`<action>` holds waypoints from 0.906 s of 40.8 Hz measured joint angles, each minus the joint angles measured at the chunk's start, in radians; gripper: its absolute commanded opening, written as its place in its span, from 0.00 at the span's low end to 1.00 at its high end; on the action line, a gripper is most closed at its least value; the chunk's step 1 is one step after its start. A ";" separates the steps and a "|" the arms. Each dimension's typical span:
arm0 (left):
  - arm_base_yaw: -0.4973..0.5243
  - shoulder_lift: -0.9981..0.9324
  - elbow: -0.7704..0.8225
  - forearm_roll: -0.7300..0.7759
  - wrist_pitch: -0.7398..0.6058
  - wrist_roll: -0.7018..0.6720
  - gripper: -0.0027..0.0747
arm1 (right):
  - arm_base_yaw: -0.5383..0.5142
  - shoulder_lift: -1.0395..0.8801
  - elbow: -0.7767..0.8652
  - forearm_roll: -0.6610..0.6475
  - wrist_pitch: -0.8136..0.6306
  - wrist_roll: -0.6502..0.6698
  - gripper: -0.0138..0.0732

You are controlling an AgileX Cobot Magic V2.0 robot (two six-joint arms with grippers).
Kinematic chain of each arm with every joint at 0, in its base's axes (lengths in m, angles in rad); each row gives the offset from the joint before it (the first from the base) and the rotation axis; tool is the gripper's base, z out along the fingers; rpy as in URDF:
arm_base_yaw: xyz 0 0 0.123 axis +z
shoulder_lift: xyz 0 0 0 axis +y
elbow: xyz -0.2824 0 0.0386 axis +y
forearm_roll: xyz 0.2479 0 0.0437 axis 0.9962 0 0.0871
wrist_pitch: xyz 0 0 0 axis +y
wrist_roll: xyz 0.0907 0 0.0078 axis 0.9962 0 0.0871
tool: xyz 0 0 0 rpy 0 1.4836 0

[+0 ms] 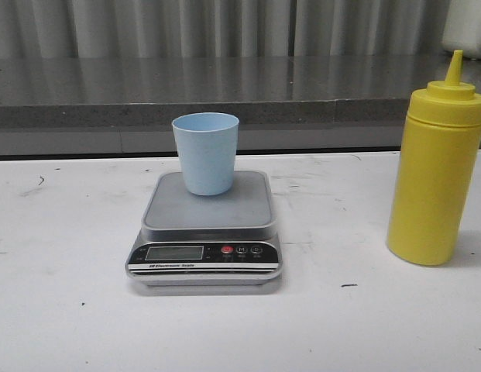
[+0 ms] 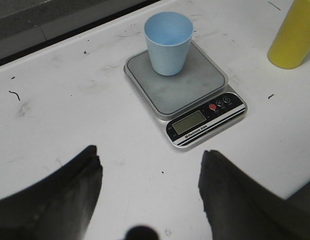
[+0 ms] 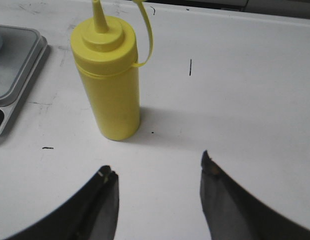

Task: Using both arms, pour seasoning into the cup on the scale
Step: 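Raise the left gripper away from the cup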

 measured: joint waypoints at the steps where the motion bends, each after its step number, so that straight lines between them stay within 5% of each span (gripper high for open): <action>1: 0.000 0.000 0.000 0.000 0.000 0.000 0.58 | 0.000 0.000 0.000 0.000 0.000 0.000 0.62; 32: 0.000 0.000 0.000 0.000 0.000 0.000 0.58 | 0.000 0.000 0.000 0.000 -0.037 0.000 0.62; 37: 0.000 0.000 0.000 0.000 0.000 0.000 0.58 | 0.000 0.000 0.000 0.001 -0.053 0.000 0.69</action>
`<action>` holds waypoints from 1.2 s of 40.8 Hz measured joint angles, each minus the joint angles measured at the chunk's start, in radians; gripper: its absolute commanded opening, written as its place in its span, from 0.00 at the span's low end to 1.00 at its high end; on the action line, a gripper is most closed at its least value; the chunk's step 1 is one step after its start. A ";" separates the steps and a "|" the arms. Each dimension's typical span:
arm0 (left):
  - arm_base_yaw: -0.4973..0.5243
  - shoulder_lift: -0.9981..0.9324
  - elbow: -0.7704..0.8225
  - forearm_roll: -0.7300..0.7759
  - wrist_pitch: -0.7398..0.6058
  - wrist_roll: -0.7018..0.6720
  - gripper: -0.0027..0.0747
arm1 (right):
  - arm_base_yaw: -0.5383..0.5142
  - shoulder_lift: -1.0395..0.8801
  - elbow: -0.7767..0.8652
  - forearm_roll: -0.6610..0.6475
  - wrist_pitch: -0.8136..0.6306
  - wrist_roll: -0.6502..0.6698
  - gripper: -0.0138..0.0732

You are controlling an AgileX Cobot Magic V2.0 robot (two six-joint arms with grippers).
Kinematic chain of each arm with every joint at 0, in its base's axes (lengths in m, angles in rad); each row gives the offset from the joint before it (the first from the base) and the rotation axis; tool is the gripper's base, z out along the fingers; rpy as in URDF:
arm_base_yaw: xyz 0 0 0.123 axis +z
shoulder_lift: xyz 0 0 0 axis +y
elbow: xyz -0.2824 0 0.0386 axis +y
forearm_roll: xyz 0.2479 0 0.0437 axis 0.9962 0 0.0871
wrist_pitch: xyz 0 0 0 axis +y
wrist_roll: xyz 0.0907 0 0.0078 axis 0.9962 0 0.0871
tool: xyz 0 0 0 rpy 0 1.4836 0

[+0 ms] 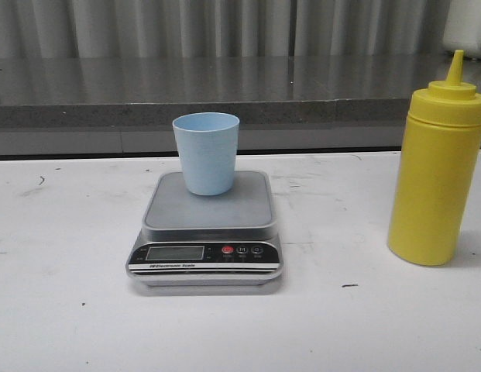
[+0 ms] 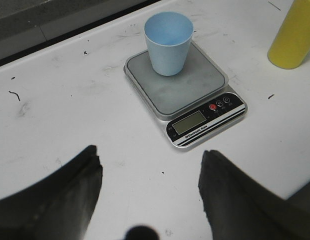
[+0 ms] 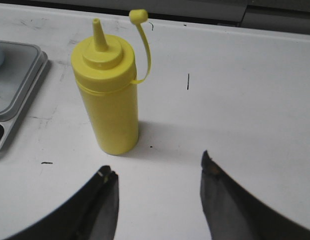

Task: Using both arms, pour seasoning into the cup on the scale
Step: 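Raise the left gripper away from the cup, then move the right gripper to the yellow squeeze bottle and grasp it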

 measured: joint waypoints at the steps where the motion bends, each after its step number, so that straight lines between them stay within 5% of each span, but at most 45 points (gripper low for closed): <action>1: 0.000 0.000 0.000 0.000 0.000 0.000 0.58 | 0.000 0.000 0.000 0.000 0.000 0.000 0.72; 5: 0.000 0.000 0.000 0.000 -0.002 0.000 0.58 | 0.014 0.002 0.000 0.000 -0.007 0.000 0.86; 27: 0.000 0.000 0.000 0.000 -0.004 0.000 0.58 | 0.161 0.178 0.041 0.075 -0.086 0.000 0.84; 34: 0.000 0.000 0.000 0.000 -0.004 0.000 0.58 | 0.183 0.262 0.151 0.139 -0.267 0.000 0.84; 49: 0.000 0.000 0.000 0.000 -0.004 0.000 0.58 | 0.255 0.427 0.414 0.160 -0.914 0.000 0.84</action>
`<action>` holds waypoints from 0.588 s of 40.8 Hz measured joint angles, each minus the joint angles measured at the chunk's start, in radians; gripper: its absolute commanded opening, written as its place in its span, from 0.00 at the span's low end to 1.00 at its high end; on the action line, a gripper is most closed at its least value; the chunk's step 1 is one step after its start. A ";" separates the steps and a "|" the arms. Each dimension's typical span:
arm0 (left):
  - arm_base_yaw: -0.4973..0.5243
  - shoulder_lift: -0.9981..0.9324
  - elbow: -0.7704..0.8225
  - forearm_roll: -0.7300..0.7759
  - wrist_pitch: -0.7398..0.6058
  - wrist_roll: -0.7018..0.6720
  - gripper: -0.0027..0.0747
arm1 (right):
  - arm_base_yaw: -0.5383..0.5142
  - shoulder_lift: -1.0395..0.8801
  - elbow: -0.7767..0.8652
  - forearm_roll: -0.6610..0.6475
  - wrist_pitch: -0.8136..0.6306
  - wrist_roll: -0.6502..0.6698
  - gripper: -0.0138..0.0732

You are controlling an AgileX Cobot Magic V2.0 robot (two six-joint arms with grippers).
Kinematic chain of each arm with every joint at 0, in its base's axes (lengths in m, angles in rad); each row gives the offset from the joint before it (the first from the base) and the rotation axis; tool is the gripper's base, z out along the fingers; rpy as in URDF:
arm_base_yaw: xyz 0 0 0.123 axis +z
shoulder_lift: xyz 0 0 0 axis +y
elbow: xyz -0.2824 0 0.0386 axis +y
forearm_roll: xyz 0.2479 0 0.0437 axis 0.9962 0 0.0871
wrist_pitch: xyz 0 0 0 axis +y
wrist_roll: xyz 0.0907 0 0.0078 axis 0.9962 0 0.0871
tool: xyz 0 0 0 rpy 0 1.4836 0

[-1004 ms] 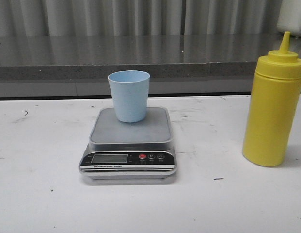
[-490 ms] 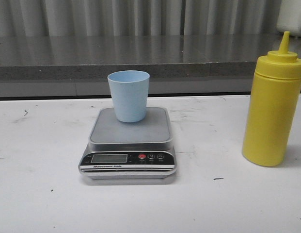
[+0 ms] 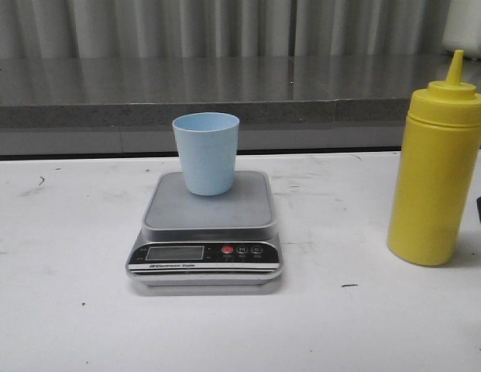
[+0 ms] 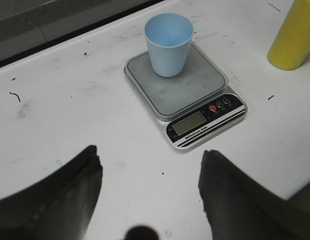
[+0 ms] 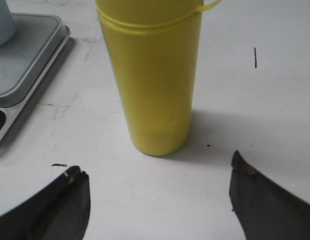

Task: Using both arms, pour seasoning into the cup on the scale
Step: 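Move the right gripper to the yellow squeeze bottle and grasp it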

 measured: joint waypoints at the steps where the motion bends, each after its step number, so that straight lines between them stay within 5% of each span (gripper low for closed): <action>1: 0.000 0.000 0.000 0.000 0.000 0.000 0.58 | 0.002 0.016 0.004 -0.002 -0.026 0.000 0.84; 24: 0.000 0.000 0.000 0.000 0.000 0.000 0.58 | 0.002 0.571 0.008 -0.143 -0.749 0.140 0.84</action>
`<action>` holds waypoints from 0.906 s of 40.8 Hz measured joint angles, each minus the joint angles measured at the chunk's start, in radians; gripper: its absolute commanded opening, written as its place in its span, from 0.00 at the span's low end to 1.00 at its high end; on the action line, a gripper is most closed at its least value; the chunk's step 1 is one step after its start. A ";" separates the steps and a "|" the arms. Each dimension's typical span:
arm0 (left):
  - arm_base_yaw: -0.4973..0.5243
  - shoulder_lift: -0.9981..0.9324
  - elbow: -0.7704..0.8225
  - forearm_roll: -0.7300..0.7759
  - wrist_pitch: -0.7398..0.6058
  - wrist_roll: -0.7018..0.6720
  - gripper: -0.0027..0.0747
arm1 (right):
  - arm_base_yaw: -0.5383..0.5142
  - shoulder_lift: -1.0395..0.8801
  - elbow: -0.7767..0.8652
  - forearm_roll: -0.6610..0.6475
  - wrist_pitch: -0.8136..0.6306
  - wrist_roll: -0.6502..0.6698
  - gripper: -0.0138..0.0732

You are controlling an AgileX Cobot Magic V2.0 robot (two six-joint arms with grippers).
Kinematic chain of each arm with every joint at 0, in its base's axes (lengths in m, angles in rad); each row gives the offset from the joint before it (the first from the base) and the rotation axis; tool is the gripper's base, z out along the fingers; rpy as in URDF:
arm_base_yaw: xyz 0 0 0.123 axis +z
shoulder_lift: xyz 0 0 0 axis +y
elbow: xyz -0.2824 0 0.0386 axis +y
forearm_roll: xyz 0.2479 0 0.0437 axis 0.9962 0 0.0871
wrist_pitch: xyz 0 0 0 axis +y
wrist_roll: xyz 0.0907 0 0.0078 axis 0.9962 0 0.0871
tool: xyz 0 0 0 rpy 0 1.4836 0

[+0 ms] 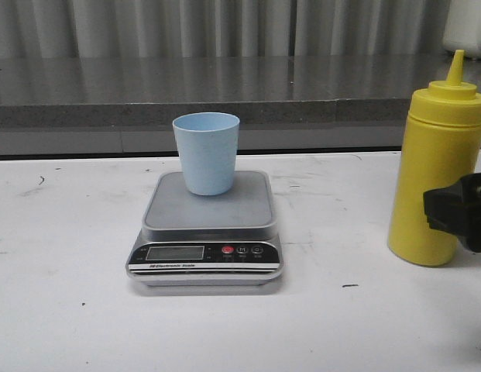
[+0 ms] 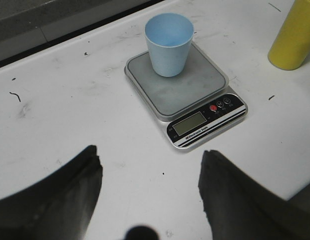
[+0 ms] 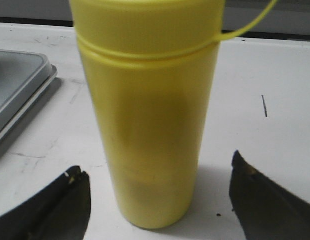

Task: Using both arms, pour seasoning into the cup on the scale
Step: 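Move the right gripper to the yellow squeeze bottle and grasp it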

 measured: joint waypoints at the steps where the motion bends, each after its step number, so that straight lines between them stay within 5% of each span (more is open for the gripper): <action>1: 0.000 0.000 0.000 0.000 0.000 0.000 0.58 | 0.000 0.022 0.000 0.000 -0.025 0.000 0.84; 12: 0.000 0.000 0.000 0.000 0.000 0.000 0.58 | 0.000 0.205 -0.058 -0.012 -0.070 0.002 0.84; 37: 0.000 0.000 0.000 0.000 0.000 0.000 0.58 | 0.000 0.219 -0.190 -0.025 -0.075 0.003 0.84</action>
